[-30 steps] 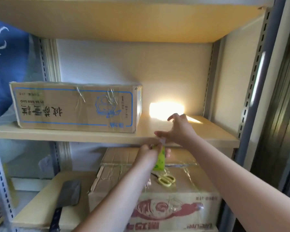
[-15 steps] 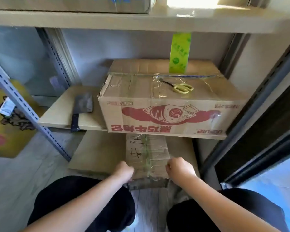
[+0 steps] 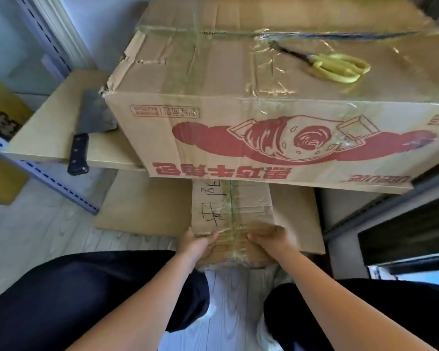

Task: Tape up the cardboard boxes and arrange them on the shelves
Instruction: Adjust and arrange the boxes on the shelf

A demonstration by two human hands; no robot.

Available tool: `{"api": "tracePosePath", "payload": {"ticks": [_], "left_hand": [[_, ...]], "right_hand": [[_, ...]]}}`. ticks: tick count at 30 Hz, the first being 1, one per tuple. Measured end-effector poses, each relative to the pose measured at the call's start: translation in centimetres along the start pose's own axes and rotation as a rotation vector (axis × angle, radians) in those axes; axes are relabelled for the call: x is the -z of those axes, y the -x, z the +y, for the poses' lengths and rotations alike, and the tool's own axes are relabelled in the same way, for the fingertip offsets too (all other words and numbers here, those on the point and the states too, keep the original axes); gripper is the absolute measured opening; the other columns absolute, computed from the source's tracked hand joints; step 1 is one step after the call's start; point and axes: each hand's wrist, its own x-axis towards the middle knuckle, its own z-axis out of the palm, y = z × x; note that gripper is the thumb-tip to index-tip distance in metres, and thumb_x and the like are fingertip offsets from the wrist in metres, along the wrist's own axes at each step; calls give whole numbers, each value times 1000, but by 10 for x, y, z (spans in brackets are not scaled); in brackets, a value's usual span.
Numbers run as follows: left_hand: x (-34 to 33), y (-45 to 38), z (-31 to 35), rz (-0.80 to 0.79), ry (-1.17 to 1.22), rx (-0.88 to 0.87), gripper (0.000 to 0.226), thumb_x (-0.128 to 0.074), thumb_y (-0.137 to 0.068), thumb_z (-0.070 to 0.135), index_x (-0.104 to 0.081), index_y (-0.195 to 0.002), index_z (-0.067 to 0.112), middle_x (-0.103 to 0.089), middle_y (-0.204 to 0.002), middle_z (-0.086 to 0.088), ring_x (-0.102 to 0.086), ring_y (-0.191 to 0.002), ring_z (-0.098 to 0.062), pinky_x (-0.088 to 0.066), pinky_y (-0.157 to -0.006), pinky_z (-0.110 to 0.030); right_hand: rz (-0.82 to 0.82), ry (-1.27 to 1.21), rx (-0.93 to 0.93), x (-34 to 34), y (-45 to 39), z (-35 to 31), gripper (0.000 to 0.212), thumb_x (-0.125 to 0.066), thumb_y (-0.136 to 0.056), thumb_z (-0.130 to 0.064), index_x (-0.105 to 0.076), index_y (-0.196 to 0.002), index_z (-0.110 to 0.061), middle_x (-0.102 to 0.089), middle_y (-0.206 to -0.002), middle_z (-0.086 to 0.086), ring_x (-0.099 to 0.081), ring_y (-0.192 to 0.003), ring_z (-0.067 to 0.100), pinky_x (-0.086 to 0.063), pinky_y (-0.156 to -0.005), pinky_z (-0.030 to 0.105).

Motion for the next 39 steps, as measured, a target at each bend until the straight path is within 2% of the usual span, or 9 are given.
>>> {"api": "tracePosePath", "payload": {"ticks": [6, 10, 15, 20, 23, 27, 32, 35, 39], "left_hand": [[13, 27, -21, -212, -227, 94, 44, -85, -74, 14, -65, -113, 14, -69, -111, 0, -60, -91, -13, -46, -63, -16], [15, 22, -31, -258, -273, 128, 43, -80, -77, 43, -64, -112, 26, -66, -107, 11, -58, -100, -13, -41, -87, -28], [15, 15, -36, -248, -268, 73, 56, -86, -72, 32, -65, -122, 19, -68, -123, 1, -62, -108, -14, -47, -94, -27], [10, 8, -6, -94, -77, 9, 88, -68, -84, 53, -23, -153, 23, -31, -156, -1, -33, -142, -23, -31, -112, -40], [4, -1, -12, -8, -130, -53, 85, -65, -89, 47, -23, -154, 11, -34, -156, -9, -37, -141, -28, -34, -111, -37], [11, -6, -13, -18, -104, -40, 61, -75, -84, 36, -49, -134, 12, -54, -139, -3, -55, -122, -23, -42, -99, -31], [9, -11, -1, -76, 114, -48, 75, -68, -83, 55, -43, -145, 20, -52, -140, 4, -48, -128, -20, -34, -98, -29], [4, -15, -3, 20, 123, -69, 61, -68, -88, 43, -52, -136, 10, -59, -119, 2, -52, -109, -16, -34, -90, -27], [9, -15, 9, 58, -78, -61, 63, -72, -86, 37, -50, -139, 11, -55, -140, -6, -51, -122, -25, -34, -94, -31]], "right_hand": [[-221, 13, -139, 2, 24, 39, 87, -87, -52, -62, -64, -122, -15, -69, -117, 2, -65, -106, 21, -54, -89, 32], [-219, -123, -151, -8, 16, 52, 100, -86, -37, -68, -65, -122, -19, -69, -118, 2, -66, -106, 23, -53, -94, 39], [-197, -196, -91, -17, 15, 56, 96, -92, -35, -61, -70, -115, -12, -72, -112, 6, -67, -104, 24, -53, -96, 37], [-271, -529, -172, -4, -3, 39, 80, -91, -47, -61, -69, -110, -18, -76, -99, 7, -72, -92, 29, -57, -88, 48], [-98, -419, -79, -9, -11, 37, 73, -88, -49, -62, -69, -105, -20, -74, -96, 4, -71, -90, 26, -58, -84, 46], [-193, -435, -85, 4, -12, 24, 52, -90, -65, -30, -70, -107, -7, -75, -92, 9, -71, -84, 24, -58, -76, 37], [-161, -562, -109, 8, -16, 3, 56, -82, -70, -50, -63, -106, -12, -72, -95, 8, -69, -91, 28, -55, -87, 42], [-75, -535, -89, 0, -21, 7, 61, -82, -71, -50, -62, -115, -12, -70, -100, 7, -67, -94, 28, -54, -91, 45], [-108, -548, -97, 8, -23, 5, 61, -85, -71, -40, -64, -118, -9, -73, -99, 9, -69, -91, 28, -57, -85, 43]]}}
